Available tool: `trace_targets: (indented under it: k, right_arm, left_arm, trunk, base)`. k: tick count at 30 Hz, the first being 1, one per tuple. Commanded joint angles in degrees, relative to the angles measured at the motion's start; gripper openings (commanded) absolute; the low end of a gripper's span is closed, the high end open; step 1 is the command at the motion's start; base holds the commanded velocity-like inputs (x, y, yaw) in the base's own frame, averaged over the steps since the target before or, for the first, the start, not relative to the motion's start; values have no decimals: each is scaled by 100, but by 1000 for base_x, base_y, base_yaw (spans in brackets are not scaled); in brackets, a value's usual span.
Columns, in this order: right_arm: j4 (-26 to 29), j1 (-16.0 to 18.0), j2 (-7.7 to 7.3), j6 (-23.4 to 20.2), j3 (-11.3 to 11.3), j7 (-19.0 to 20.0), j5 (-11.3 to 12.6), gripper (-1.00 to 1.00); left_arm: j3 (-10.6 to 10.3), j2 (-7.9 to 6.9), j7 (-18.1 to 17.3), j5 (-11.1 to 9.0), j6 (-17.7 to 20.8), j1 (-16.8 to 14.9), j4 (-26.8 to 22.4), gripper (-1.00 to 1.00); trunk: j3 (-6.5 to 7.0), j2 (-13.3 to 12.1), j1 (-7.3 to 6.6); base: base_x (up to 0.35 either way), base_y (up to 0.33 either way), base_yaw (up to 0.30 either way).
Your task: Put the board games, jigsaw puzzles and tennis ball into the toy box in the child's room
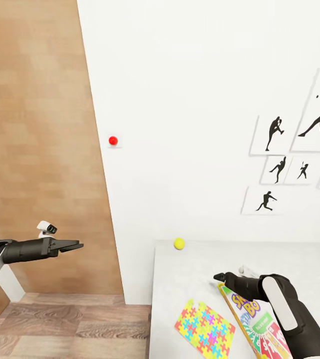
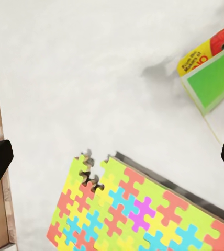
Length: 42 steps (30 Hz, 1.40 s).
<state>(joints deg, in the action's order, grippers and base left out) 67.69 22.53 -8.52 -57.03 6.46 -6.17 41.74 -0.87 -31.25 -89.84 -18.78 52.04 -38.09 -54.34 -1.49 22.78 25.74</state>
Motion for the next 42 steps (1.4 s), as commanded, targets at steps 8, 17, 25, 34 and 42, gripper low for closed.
trace_targets:
  k: [8,17,25,34,42]
  right_arm:
    - [-31,6,-7,-34,-86,-67,52,100]
    - [8,6,-8,-23,-338,-71,44,100]
    - [-10,9,-15,-12,-483,-76,30,100]
    - [-40,44,-45,-3,-502,-84,29,100]
    - [-101,166,-78,-2,-512,-85,37,100]
  left_arm:
    - [-9,-4,-16,-11,61,-5,2,100]
    - [-9,-9,-16,-11,61,-5,1,100]
    - [-9,-11,-16,-17,61,-5,1,100]
    - [-9,-13,-16,-20,61,-5,0,100]
    - [-2,-13,-16,-19,61,-5,1,100]
  trunk:
    - [-16,14,4]
    - [-18,14,4]
    - [-63,14,4]
    - [-142,14,4]
    - [-216,14,4]
  base:
    - [0,0,0]
    - [0,35,0]
    - [0,141,0]
    - [0,29,0]
    - [0,4,0]
